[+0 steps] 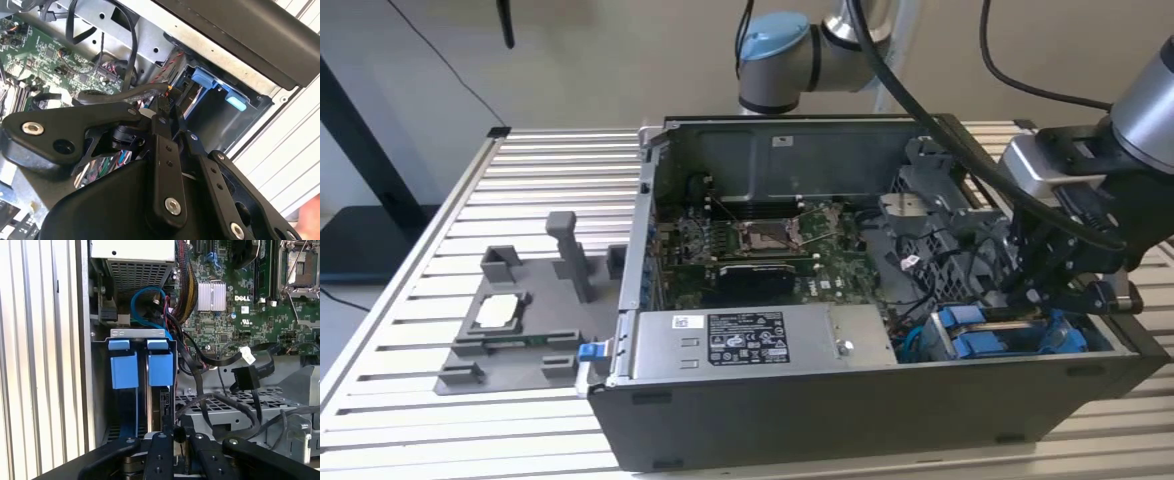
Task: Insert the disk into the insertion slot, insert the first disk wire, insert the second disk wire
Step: 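Insert the first disk wire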
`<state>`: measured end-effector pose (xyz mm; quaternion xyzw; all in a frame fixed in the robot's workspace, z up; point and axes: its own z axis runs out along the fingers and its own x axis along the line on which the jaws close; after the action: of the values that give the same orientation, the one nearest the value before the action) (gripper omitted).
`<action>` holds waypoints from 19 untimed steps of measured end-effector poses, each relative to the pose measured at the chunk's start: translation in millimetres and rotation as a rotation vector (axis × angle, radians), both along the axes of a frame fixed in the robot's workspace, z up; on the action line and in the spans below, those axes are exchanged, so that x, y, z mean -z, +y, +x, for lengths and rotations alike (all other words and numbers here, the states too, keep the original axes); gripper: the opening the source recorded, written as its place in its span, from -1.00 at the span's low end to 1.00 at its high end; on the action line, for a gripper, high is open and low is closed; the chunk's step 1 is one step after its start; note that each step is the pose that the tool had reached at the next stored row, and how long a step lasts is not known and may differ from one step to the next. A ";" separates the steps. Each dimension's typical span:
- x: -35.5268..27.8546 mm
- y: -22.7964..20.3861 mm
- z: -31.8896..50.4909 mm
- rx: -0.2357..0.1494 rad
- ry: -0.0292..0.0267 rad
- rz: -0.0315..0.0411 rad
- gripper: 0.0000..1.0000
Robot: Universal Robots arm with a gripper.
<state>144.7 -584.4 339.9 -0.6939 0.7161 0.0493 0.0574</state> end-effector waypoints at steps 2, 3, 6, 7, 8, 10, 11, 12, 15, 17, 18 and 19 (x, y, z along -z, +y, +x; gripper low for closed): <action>0.5 0.0 0.1 0.001 0.0004 0.0001 -0.62; 0.6 0.0 0.2 0.002 0.0006 0.0000 -0.62; 1.3 -0.2 0.5 0.007 0.0013 0.0000 -0.62; 1.5 -0.2 0.6 0.009 0.0014 0.0000 -0.62; 1.9 -0.2 0.7 0.011 0.0014 0.0001 -0.62; 2.6 -0.2 0.7 0.013 0.0013 0.0000 -0.62; 3.0 -0.2 0.7 0.014 0.0014 0.0000 -0.62; 3.6 -0.2 0.7 0.015 0.0014 -0.0001 -0.62; 5.3 -0.2 0.7 0.017 0.0016 -0.0004 -0.62; 5.9 -0.2 0.7 0.017 0.0019 -0.0001 -0.62; 6.6 -0.3 0.7 0.017 0.0020 -0.0002 -0.62; 7.4 -0.2 0.7 0.017 0.0021 -0.0006 -0.62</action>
<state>145.4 -584.7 332.6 -0.6877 0.7221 0.0492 0.0569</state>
